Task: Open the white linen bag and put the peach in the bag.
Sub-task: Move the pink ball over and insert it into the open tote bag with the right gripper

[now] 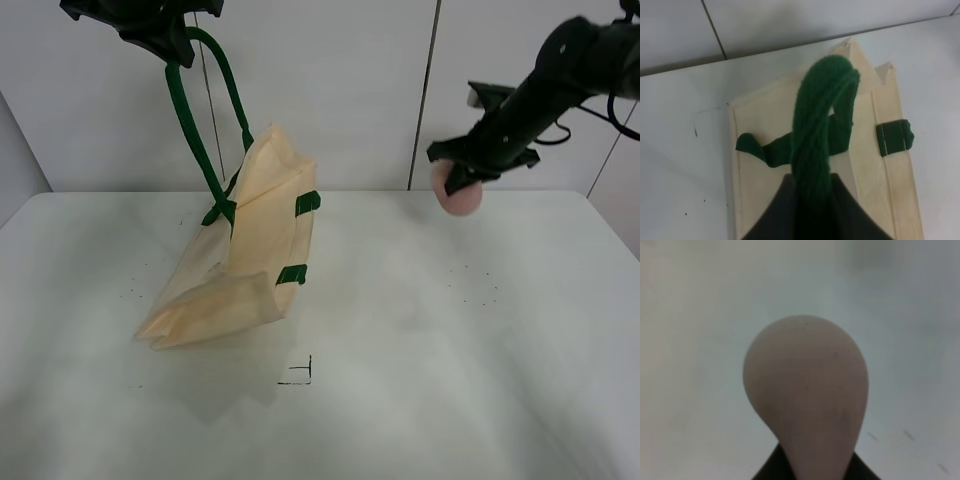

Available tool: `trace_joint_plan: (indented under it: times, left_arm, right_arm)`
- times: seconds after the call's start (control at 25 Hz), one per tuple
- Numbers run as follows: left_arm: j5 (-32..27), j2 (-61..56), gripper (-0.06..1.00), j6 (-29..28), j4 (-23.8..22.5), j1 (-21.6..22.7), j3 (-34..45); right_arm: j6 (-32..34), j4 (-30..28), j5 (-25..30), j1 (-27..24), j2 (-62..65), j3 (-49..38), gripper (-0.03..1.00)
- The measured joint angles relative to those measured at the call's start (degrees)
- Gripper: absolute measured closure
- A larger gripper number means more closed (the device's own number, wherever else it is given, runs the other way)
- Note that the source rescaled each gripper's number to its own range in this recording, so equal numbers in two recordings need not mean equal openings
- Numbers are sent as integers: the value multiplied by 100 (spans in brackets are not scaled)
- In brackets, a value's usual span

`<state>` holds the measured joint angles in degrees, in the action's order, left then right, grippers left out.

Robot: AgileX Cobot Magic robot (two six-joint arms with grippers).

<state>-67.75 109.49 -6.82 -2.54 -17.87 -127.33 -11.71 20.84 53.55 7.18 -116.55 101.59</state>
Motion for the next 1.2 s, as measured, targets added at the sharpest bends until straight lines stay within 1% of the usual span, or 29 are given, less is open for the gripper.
trace_joint_plan:
  times: [0.08, 0.16, 0.36, 0.56, 0.72, 0.84, 0.88, 0.96, 1.0, 1.08, 1.12, 1.16, 1.2]
  left_arm:
    - [0, 0, 94, 0, 0, 0, 0]
    - [0, -4, 94, 0, 0, 0, 0]
    - [0, -91, 94, 0, -28, 0, 0]
    - [0, -121, 94, 0, -34, 0, 0]
    - [0, -121, 94, 1, -34, 0, 0]
    - [0, -121, 94, 1, -34, 0, 0]
    - [0, -121, 94, 1, -34, 0, 0]
    - [0, -121, 94, 1, -34, 0, 0]
    - [0, -121, 94, 1, -34, 0, 0]
    - [0, -121, 94, 1, -34, 0, 0]
    - [0, -121, 94, 1, -34, 0, 0]
    - [0, -121, 94, 1, -34, 0, 0]
    - [0, -121, 94, 1, -34, 0, 0]
  right_arm:
    - [-81, 332, 85, 220, 13, 394, 97]
    - [-142, 595, 28, 515, 13, 577, 97]
    - [-209, 946, -443, 1310, -71, 618, 97]
    - [-223, 1050, -1108, 2054, -453, 618, 97]
    - [-234, 1085, -1565, 2421, -891, 618, 97]
    - [-296, 1091, -1691, 2601, -1186, 618, 96]
    - [-310, 1097, -1704, 2636, -1275, 618, 92]
    - [-329, 1158, -1770, 2657, -1394, 618, 74]
    - [-336, 1196, -1842, 2657, -1426, 618, 59]
    - [-348, 1216, -1975, 2657, -1440, 618, 24]
    - [-353, 1224, -2018, 2657, -1440, 618, 14]
    - [-353, 1223, -2026, 2657, -1440, 618, 7]
    - [-353, 1225, -2020, 2657, -1440, 618, 3]
